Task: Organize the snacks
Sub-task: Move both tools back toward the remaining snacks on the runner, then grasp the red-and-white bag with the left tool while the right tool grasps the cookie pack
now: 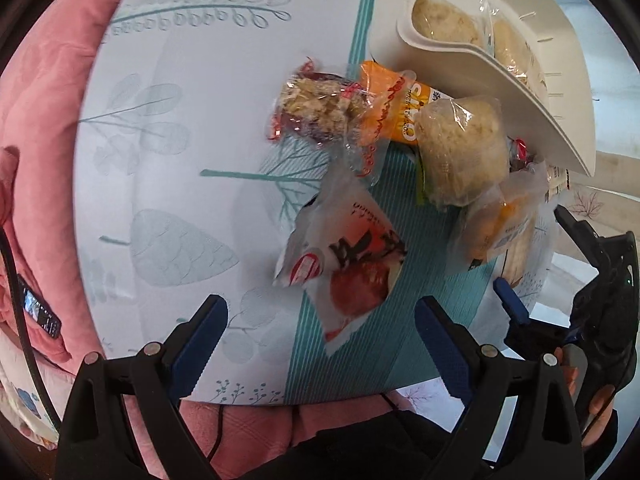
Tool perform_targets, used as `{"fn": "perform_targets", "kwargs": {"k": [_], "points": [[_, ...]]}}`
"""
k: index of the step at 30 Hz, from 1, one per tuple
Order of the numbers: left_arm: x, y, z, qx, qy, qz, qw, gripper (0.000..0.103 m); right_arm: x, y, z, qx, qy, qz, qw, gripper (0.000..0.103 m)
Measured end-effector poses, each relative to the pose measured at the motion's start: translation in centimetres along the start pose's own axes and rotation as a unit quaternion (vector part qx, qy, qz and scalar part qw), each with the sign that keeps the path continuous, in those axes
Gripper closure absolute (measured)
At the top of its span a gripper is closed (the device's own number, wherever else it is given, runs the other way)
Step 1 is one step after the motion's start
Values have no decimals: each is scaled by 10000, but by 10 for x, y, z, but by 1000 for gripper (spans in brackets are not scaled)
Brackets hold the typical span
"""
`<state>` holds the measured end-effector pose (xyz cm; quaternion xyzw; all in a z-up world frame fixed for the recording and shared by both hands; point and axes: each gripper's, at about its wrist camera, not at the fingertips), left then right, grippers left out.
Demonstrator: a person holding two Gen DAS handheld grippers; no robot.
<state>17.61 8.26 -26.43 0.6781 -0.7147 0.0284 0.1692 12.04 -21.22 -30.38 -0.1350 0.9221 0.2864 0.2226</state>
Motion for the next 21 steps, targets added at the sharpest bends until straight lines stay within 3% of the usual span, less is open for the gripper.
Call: {"fn": "perform_targets", "kwargs": {"k": [12,14,21], "points": [[-1,-34,39,-589,326,-384,9970,10,-13,-10,25,99,394,14,9992,8],[-3,-36,46,-634,375,-458,9962,13,-15,-10,28,94,488,-28,9988,15],[-1,-40,59,-703,544,-551,9945,31,-14,-12,26,49,500,-62,9987,22]]}}
Point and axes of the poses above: each gripper's, at about its wrist camera, not at the fingertips, and z roughly the way its jaws point, x to its right, y to its underside, and after that the axes turned 14 degrees about z, right-handed
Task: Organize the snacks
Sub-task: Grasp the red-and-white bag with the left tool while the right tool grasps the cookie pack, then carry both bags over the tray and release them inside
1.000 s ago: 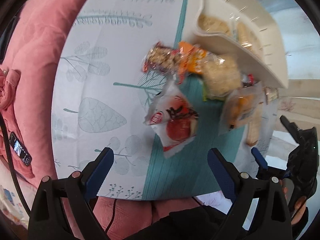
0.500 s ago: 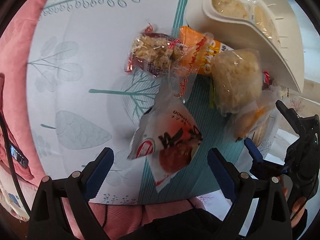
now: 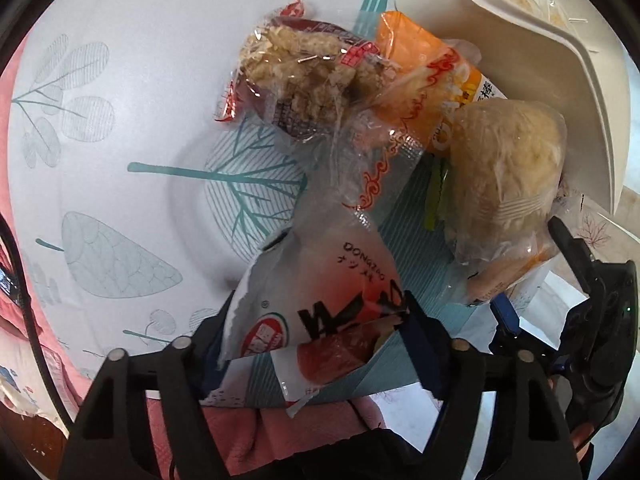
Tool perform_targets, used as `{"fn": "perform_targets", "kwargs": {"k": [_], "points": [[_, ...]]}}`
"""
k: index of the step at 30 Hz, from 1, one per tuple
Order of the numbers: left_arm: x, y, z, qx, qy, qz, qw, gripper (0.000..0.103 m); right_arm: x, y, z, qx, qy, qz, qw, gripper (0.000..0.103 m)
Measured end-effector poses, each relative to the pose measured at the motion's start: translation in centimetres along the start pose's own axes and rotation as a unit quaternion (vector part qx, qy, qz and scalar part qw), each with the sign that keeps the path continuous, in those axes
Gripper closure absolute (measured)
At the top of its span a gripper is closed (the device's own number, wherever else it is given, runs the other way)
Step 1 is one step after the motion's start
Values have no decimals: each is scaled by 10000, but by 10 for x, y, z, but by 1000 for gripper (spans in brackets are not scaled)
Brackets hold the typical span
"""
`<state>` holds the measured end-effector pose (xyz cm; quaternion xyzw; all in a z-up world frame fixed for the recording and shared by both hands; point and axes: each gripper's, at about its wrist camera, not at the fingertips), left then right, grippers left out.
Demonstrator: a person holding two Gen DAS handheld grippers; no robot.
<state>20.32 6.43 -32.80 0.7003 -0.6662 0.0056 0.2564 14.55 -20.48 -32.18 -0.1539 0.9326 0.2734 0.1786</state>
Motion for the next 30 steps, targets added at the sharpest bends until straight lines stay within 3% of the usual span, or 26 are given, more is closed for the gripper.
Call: {"fn": "perform_targets", "kwargs": {"k": [7,16,22,30], "points": [[-8,3,-3,-10,135,22,9999,34,13,3,-8,-28,29,-15,10000,29],[-22,16,-22,221,95,258,9994,35,18,34,-13,71,-55,-319,9995,32],[-29,29,-42,359,-50,431,9984,35,13,62,-23,302,-170,-743,9966,32],[-29,48,-91,703,19,717,9949,34,3,99,-41,678,-304,-1529,9854,32]]}}
Point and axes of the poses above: each gripper's, at about its wrist camera, not at the fingertips, and z roughly the way its jaws point, x to its right, y to its underside, and after that the axes turned 14 degrees about z, right-handed
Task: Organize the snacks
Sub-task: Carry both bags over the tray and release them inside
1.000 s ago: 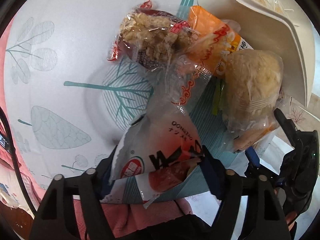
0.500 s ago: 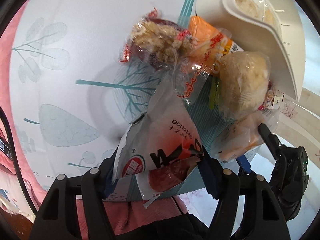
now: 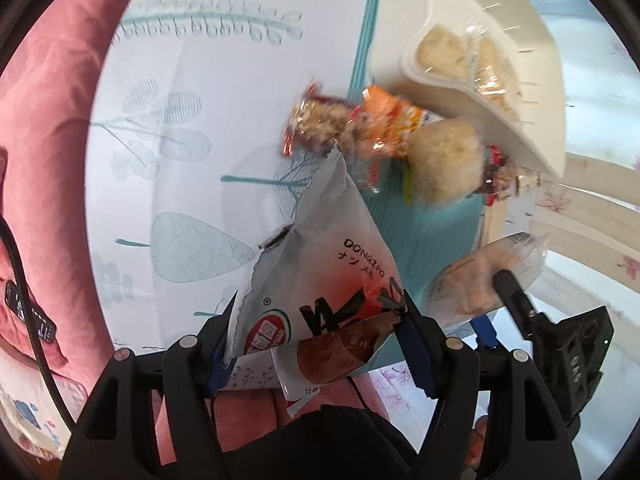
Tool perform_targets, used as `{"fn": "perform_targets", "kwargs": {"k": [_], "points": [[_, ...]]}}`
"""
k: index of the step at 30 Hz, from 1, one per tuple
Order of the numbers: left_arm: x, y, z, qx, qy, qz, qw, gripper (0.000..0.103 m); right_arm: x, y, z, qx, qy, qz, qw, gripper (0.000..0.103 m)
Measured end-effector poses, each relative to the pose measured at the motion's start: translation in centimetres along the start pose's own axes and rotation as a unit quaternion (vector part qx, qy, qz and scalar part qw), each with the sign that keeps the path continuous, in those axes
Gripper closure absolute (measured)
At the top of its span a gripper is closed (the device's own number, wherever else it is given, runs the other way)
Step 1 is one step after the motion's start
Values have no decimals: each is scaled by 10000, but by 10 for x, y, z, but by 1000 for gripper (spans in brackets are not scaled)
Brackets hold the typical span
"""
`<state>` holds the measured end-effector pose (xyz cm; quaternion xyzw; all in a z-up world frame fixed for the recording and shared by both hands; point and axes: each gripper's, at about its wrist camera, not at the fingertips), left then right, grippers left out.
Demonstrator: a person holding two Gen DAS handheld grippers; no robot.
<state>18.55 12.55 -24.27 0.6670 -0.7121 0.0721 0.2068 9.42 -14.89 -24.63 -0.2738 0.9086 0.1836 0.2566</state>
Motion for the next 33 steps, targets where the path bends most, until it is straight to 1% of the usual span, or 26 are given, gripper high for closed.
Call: {"fn": "perform_targets", "kwargs": {"k": [5,9,13,17,24,29,33], "points": [[8,3,-30,216,-25,130,9997,34,-16,9,-12,175,-73,-548,9983,32],[10,6,-59,426,-14,194,9989,34,-34,12,-22,326,-88,-1066,9937,32],[31,1,-75,661,-27,192,9976,34,-49,12,-36,525,-103,-1629,9852,32],[47,-7,-85,823,-28,150,9965,34,-64,7,-49,720,-95,-2160,9737,32],[81,-31,-92,1148,-17,117,9933,34,-83,-14,-65,971,-156,-2843,9537,32],[100,-49,-95,1389,15,53,9903,34,-93,-41,-67,1006,-178,-3061,9465,32],[115,-64,-91,1508,9,32,9886,34,-96,-59,-69,1082,-152,-3223,9403,32]]}}
Point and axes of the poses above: each gripper's, at about its wrist camera, not at the fingertips, and z roughly the way its jaws point, x to its right, y to its underside, and after that the axes turned 14 degrees about z, right-handed
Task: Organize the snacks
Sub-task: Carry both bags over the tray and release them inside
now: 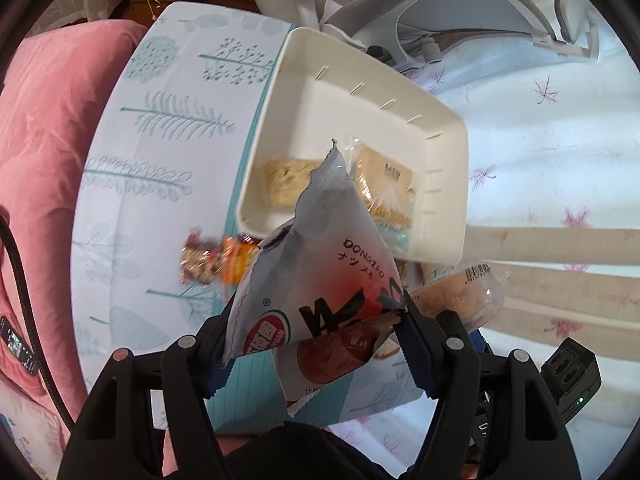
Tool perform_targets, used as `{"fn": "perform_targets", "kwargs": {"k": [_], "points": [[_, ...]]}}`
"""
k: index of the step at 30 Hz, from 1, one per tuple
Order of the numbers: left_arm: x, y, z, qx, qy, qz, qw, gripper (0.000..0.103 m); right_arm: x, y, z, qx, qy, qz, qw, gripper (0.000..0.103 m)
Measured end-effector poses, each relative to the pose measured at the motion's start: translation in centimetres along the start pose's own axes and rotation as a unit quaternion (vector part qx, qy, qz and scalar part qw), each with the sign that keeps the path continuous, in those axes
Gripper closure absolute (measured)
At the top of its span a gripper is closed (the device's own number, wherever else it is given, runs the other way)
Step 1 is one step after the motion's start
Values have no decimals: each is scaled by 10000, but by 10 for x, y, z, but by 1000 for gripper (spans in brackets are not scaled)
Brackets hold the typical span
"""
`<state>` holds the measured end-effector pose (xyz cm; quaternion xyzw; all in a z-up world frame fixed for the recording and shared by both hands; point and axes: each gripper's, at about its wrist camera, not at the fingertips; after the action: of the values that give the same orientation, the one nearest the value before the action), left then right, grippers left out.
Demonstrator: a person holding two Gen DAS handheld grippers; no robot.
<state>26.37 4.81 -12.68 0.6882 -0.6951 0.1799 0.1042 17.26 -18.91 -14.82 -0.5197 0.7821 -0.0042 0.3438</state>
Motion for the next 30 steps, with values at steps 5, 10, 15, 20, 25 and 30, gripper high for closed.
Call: {"fn": "perform_targets", "kwargs": {"k": [5,10,15,20,25,30], "points": [[15,-16,15,185,73,26,9998,34,14,-21,7,59,27,-130,9999,31],[28,-27,29,389,71,67,9992,34,30,-38,10,174,44,-165,9997,30],[39,-36,34,657,38,127,9978,15,42,-50,17,193,112,-123,9997,19],[46,-39,31,895,-47,251,9957,9,55,-54,23,53,204,92,9997,18],[45,-33,30,850,-38,247,9961,9,54,-53,9,355,132,14,9993,12],[45,-19,27,754,-65,341,9965,9,54,-46,-2,449,115,123,9988,12]]}}
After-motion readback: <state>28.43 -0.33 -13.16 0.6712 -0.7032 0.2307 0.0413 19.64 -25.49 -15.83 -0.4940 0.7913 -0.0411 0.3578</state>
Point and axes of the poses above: each gripper's, at about its wrist camera, not at the fingertips, and z roughly the way its jaws point, x to its right, y to its underside, and after that the axes turned 14 degrees about z, right-handed
